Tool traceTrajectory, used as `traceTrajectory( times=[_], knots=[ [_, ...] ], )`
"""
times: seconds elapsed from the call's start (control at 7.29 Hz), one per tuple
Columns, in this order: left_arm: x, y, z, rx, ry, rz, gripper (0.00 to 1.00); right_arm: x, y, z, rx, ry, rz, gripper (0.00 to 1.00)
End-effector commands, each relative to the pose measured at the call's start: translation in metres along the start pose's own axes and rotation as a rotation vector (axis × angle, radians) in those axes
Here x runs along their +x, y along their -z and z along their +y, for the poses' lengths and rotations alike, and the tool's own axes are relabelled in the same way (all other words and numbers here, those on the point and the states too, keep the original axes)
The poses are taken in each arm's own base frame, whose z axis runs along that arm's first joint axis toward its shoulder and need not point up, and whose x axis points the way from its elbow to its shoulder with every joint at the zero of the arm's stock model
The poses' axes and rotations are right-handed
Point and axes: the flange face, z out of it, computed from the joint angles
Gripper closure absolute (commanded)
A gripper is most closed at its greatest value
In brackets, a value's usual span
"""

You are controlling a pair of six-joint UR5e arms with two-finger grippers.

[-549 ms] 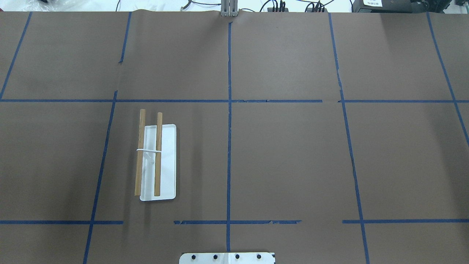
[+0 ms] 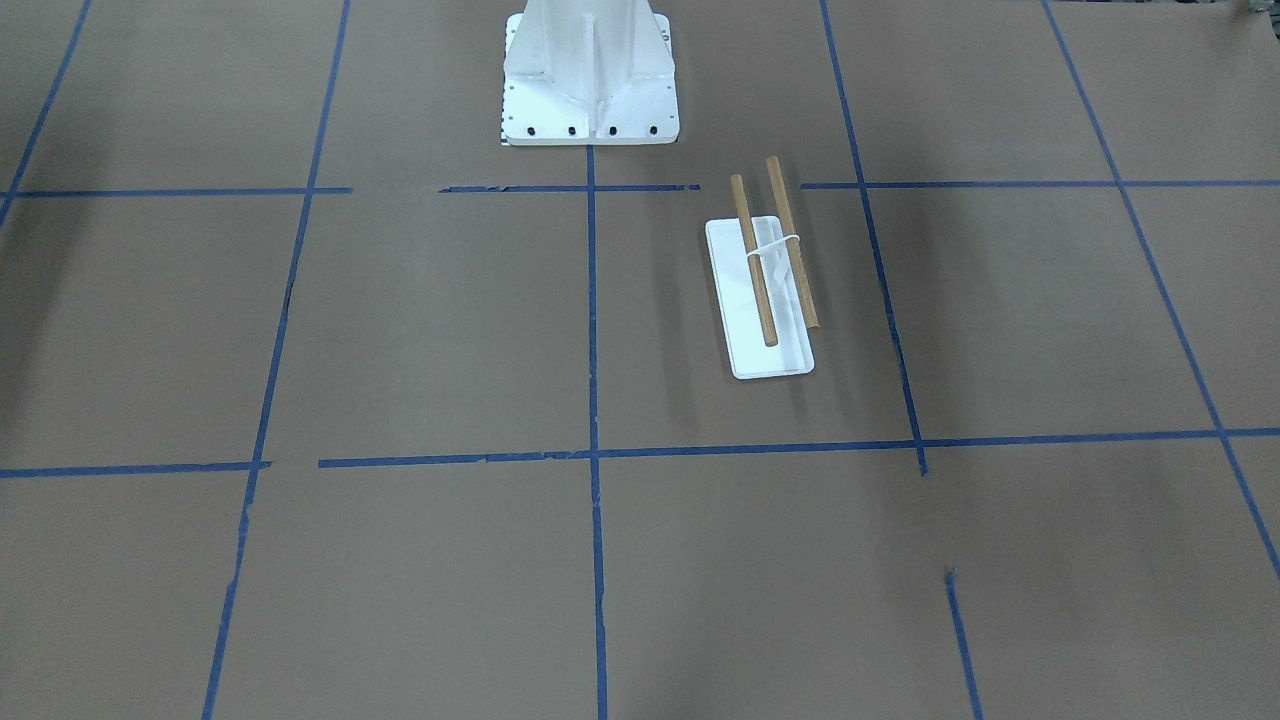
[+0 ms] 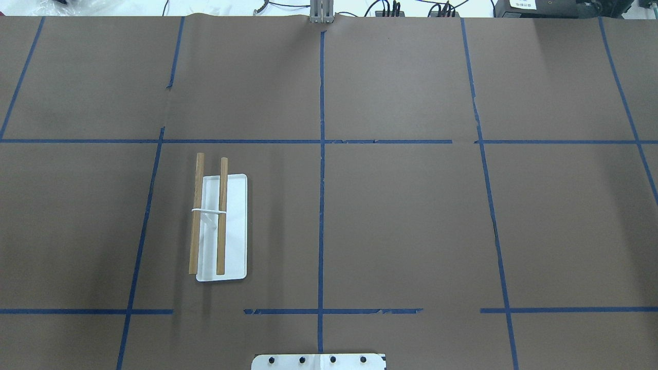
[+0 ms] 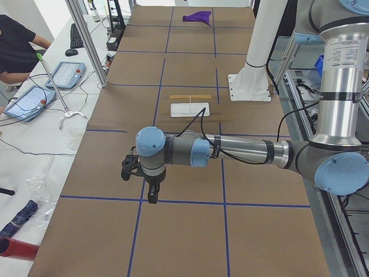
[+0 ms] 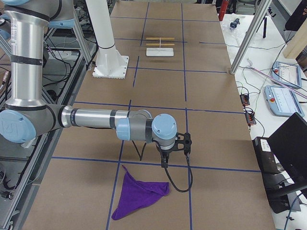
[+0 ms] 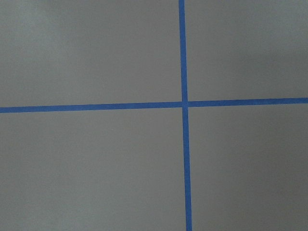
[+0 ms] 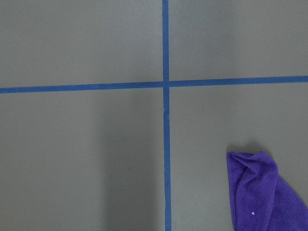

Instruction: Hang towel on rack

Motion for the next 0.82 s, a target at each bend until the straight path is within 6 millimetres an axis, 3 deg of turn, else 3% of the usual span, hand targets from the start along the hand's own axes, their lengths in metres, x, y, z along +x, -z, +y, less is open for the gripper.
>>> traceTrajectory(
  times=[0.0,0.14,0.27,0.69],
  knots=[
    [0.002,0.002,0.000,0.005,-0.006,0.000,0.00,0.021,-0.018,0.012,-0.022,-0.006,0.010,0.00],
    [0.002,0.002,0.000,0.006,-0.008,0.001,0.00,0.030,-0.024,0.023,0.001,0.031,0.033,0.00],
    [0.003,0.003,-0.001,0.011,-0.015,0.003,0.00,0.052,-0.040,0.037,0.000,0.126,0.061,0.00],
    [0.015,0.015,-0.001,0.034,-0.037,0.011,0.00,0.133,-0.103,0.074,-0.074,0.201,0.099,0.00]
  ],
)
